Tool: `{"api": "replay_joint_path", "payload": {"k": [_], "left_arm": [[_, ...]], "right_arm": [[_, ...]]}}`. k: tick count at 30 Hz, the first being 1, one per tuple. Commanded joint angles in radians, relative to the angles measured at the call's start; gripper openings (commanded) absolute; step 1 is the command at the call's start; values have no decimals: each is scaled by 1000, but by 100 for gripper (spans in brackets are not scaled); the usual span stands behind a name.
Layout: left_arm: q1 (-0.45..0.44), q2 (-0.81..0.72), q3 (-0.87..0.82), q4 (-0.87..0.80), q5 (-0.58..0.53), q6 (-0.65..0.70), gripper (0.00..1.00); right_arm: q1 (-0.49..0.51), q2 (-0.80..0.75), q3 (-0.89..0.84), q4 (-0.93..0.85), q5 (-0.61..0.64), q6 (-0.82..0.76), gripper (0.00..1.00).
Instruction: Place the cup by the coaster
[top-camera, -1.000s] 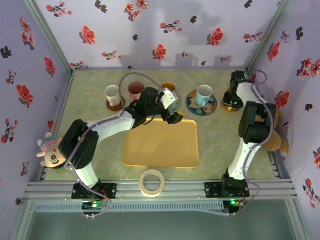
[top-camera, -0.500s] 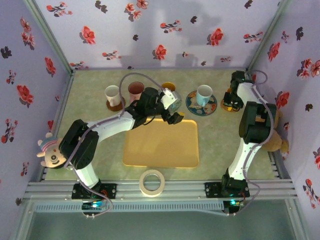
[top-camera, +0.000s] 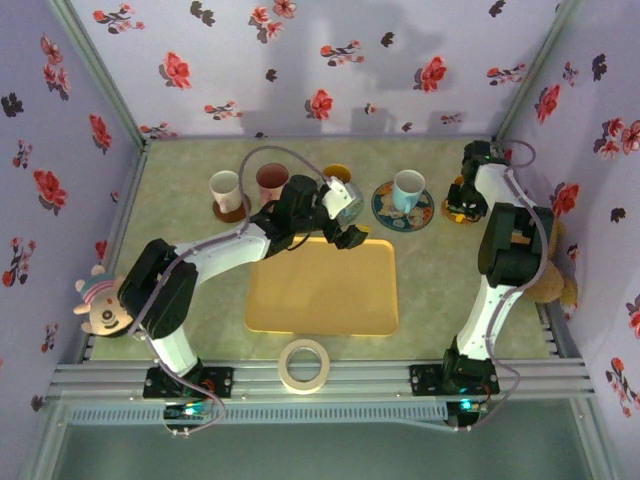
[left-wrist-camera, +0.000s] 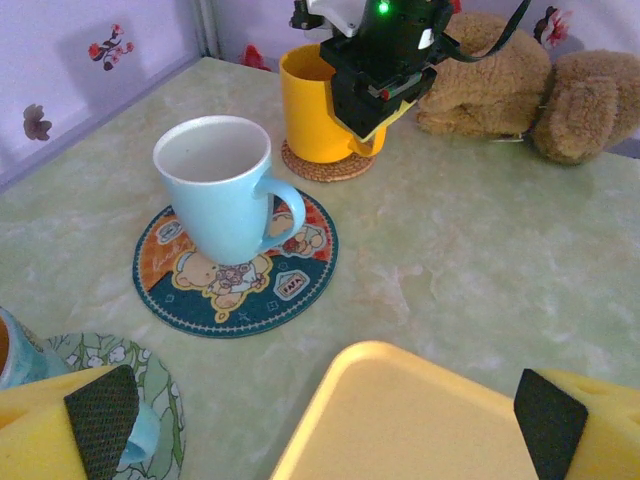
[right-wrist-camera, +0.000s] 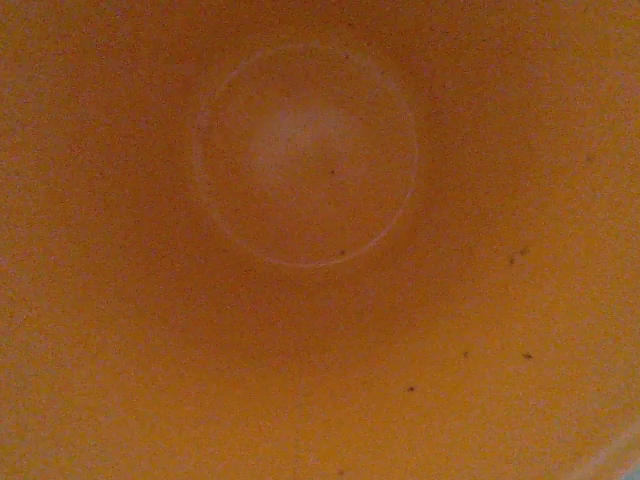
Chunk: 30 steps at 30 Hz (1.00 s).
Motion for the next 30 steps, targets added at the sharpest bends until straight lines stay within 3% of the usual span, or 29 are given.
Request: {"api": "replay_joint_path", "payload": {"k": [1, 15, 20, 30], "left_arm": [[-10, 14, -2, 34, 11, -17, 100], [-7, 29, -9, 40, 18, -4, 100], [-7, 24, -10, 40, 19, -3, 100], [-8, 21, -15, 43, 18, -5, 100]], "right_arm": [[-5, 14, 50, -62, -3, -29, 1], [-8, 9, 40, -84, 30, -35, 7], [-8, -10, 20, -56, 41, -28, 0], [-9, -46, 63, -52, 32, -32, 0]]}}
